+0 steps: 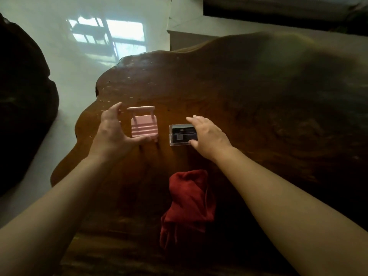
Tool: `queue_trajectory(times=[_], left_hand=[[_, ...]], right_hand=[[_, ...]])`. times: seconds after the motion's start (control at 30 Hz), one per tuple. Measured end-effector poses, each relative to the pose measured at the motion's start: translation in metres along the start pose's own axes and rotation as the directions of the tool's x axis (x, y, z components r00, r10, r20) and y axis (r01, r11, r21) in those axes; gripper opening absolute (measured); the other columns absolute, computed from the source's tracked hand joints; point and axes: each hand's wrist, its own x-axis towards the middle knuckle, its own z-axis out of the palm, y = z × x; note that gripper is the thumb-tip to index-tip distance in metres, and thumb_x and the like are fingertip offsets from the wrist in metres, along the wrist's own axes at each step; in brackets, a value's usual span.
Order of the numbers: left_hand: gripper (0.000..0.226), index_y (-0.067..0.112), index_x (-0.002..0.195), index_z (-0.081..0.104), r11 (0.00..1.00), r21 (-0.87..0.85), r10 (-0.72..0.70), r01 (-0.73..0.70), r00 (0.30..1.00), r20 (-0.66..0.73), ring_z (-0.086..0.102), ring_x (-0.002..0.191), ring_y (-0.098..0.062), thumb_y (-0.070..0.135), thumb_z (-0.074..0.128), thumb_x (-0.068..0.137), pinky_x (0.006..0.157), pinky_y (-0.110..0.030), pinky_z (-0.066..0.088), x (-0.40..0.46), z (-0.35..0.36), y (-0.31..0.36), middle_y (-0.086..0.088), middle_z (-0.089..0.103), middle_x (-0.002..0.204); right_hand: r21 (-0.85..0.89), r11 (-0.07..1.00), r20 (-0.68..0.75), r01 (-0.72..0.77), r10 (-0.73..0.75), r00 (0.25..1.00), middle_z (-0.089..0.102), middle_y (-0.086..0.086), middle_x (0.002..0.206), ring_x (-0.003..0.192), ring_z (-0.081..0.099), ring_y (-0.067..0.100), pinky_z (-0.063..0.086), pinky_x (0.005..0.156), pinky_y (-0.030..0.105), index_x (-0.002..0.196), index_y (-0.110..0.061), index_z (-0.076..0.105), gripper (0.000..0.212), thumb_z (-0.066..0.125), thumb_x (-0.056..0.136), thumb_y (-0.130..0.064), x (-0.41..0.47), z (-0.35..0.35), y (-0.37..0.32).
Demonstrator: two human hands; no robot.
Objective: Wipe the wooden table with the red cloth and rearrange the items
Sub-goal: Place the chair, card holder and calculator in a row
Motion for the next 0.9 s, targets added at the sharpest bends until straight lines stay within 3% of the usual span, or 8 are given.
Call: queue_trajectory(times=[0.1, 0.2, 0.3, 0.43, 0.7, 0.9], left_hand=[[0.099, 0.017, 0.143, 0.036, 0.985, 0.079, 0.156, -0.153, 0.987, -0.036, 0.052, 0.117, -0.033, 0.044, 0.087, 0.063, 0.089, -0.052, 0.054, -0.017, 0.003, 0.024, -0.017, 0.046, 0.136], [0.083, 0.021, 0.137, 0.044, 0.970, 0.083, 0.223, -0.227, 0.973, 0.052, 0.050, 0.117, -0.030, 0.048, 0.081, 0.069, 0.089, -0.053, 0.052, -0.031, 0.019, 0.058, -0.014, 0.051, 0.131], [0.084, 0.025, 0.142, 0.042, 0.958, 0.076, 0.260, -0.278, 0.947, 0.187, 0.046, 0.122, -0.023, 0.057, 0.076, 0.071, 0.094, -0.045, 0.046, -0.047, 0.051, 0.106, -0.007, 0.051, 0.135], [0.094, 0.038, 0.148, 0.027, 0.945, 0.049, 0.280, -0.323, 0.879, 0.385, 0.041, 0.132, -0.025, 0.074, 0.064, 0.070, 0.101, -0.052, 0.045, -0.069, 0.100, 0.171, 0.002, 0.039, 0.150], [0.101, 0.039, 0.152, 0.020, 0.887, 0.039, 0.366, -0.459, 0.752, 0.548, 0.033, 0.140, -0.024, 0.079, 0.060, 0.069, 0.104, -0.052, 0.043, -0.128, 0.213, 0.298, 0.002, 0.031, 0.157], [0.100, 0.036, 0.153, 0.018, 0.818, 0.018, 0.440, -0.576, 0.644, 0.626, 0.029, 0.143, -0.024, 0.079, 0.059, 0.071, 0.106, -0.050, 0.041, -0.166, 0.286, 0.365, 0.002, 0.029, 0.158]], right_hand=[[0.038, 0.999, -0.041, -0.018, 0.019, 0.999, 0.038, 0.005, 0.163, 0.151, 0.032, 0.023, 0.030, 0.119, 0.043, 0.157, -0.022, 0.036, 0.076, 0.075, 0.092, -0.026, -0.028, -0.016, 0.019], [0.077, 0.995, -0.060, -0.071, 0.076, 0.995, 0.035, 0.004, 0.165, 0.151, 0.031, 0.023, 0.032, 0.118, 0.045, 0.157, -0.024, 0.035, 0.072, 0.071, 0.095, -0.035, -0.060, -0.032, 0.043], [0.107, 0.983, -0.101, -0.149, 0.160, 0.982, 0.036, 0.002, 0.164, 0.150, 0.034, 0.023, 0.036, 0.115, 0.044, 0.156, -0.026, 0.036, 0.071, 0.068, 0.095, -0.045, -0.105, -0.051, 0.081], [0.135, 0.945, -0.169, -0.297, 0.317, 0.933, 0.037, -0.001, 0.163, 0.150, 0.033, 0.023, 0.038, 0.113, 0.046, 0.154, -0.030, 0.038, 0.073, 0.065, 0.092, -0.056, -0.171, -0.075, 0.143], [0.197, 0.785, -0.252, -0.587, 0.619, 0.743, 0.035, 0.004, 0.164, 0.150, 0.030, 0.026, 0.036, 0.114, 0.046, 0.156, -0.027, 0.035, 0.085, 0.051, 0.087, -0.075, -0.302, -0.109, 0.276], [0.240, 0.607, -0.281, -0.758, 0.790, 0.544, 0.042, 0.009, 0.157, 0.145, 0.035, 0.032, 0.038, 0.114, 0.051, 0.151, -0.019, 0.041, 0.085, 0.056, 0.087, -0.072, -0.367, -0.114, 0.352]])
